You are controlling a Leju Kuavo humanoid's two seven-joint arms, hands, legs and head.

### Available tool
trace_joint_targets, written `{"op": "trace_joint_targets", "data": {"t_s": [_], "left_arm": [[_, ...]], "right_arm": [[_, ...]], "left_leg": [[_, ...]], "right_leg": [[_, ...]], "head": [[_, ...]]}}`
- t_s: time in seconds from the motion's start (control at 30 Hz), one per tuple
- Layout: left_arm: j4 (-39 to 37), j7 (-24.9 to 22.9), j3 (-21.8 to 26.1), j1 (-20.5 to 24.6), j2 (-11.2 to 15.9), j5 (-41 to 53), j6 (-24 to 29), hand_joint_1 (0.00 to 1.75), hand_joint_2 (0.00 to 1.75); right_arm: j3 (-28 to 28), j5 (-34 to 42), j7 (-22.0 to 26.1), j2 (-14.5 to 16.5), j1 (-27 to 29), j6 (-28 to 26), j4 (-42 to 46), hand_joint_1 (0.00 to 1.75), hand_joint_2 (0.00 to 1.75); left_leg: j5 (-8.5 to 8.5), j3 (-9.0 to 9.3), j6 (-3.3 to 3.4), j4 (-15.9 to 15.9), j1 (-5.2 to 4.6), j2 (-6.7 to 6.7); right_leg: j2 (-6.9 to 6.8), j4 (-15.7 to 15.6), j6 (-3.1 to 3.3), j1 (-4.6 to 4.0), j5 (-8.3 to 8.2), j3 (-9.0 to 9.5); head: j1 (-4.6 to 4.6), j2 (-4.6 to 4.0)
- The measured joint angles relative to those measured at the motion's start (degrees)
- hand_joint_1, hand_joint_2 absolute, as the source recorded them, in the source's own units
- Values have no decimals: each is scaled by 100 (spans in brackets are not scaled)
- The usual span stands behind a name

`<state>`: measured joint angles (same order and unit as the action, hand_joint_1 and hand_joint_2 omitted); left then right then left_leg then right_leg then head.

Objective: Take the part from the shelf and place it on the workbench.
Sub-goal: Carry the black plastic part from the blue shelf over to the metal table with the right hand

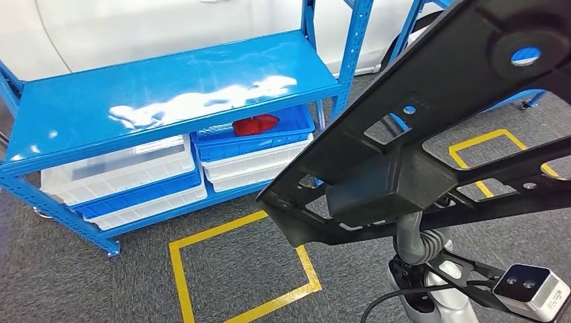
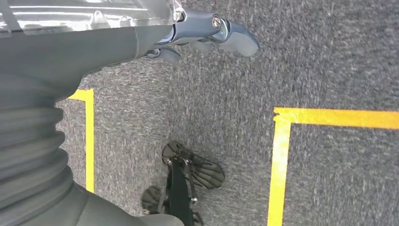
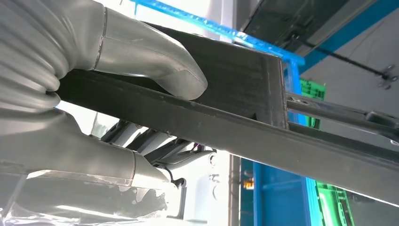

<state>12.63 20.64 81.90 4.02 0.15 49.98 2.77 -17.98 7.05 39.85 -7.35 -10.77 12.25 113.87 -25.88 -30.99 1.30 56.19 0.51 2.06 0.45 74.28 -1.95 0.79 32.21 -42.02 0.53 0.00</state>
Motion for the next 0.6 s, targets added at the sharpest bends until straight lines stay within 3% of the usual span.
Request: {"op": "trace_joint_targets", "data": {"t_s": [0.03,0.07,0.1,0.17,0.2,0.27,0.3,0.37,0.43,0.47,0.5,0.53,0.6], "left_arm": [[0,-16,0,7,0,-7,-2,0,175],[0,-29,-1,18,0,-3,-9,0,175],[0,-39,-5,29,0,12,-20,0,175],[0,-48,-21,42,0,58,-38,0,175],[0,-49,-29,44,1,81,-37,0,175],[0,-48,-43,48,1,114,-24,0,175],[0,-49,-49,57,1,131,-20,0,175],[0,-63,-68,70,1,179,-31,0,175],[0,-97,-91,62,5,220,-54,0,175],[0,-116,-105,52,8,234,-66,0,175],[0,-129,-119,43,10,242,-73,0,175],[0,-138,-133,38,11,249,-78,0,175],[0,-150,-158,43,12,260,-75,0,175]], "right_arm": [[3,12,0,-5,1,-12,2,175,175],[8,25,-1,-12,2,-40,10,175,175],[17,35,-1,-20,4,-81,30,175,175],[40,30,1,-29,35,-160,117,175,175],[49,-1,3,-30,67,-185,174,175,175],[52,-121,4,-25,161,-236,282,175,175],[48,-201,4,-21,208,-283,327,175,175],[21,-337,2,-12,270,-437,403,175,175],[-15,-396,2,-9,324,-590,451,175,175],[-28,-406,1,-8,362,-639,462,175,175],[-36,-415,0,-8,398,-663,469,175,175],[-43,-424,-1,-8,427,-681,475,175,175],[-57,-439,-1,-8,461,-705,492,175,175]], "left_leg": [[-3,-4,-3,6,-2,74],[-9,-4,-9,15,-3,140],[-19,1,-20,25,-7,197],[-44,7,-61,48,-35,294],[-55,11,-87,55,-46,338],[-66,32,-149,45,-52,438],[-91,39,-184,57,-42,417],[-309,-59,-239,336,-17,181],[-708,-368,-271,1046,6,-93],[-866,-543,-282,1431,10,-140],[-918,-650,-290,1662,12,-154],[-865,-674,-293,1708,16,-158],[-475,-418,-283,1151,36,-236]], "right_leg": [[-20,-47,-4,5,-76,36],[-63,-335,4,3,-240,199],[-162,-774,25,-6,-431,446],[-372,-1487,106,-54,-646,823],[-421,-1644,148,-78,-670,896],[-324,-1692,221,-96,-677,884],[-265,-1715,253,-85,-696,888],[-150,-1766,320,-49,-742,900],[-32,-1775,356,-41,-764,890],[40,-1769,361,-43,-766,881],[113,-1760,364,-45,-768,875],[191,-1747,363,-45,-768,872],[344,-1716,346,-42,-759,876]], "head": [[1,0],[1,0],[2,0],[-3,0],[-5,0],[-9,0],[-10,0],[-22,0],[-39,0],[-46,0],[-46,0],[-46,0],[-48,0]]}}
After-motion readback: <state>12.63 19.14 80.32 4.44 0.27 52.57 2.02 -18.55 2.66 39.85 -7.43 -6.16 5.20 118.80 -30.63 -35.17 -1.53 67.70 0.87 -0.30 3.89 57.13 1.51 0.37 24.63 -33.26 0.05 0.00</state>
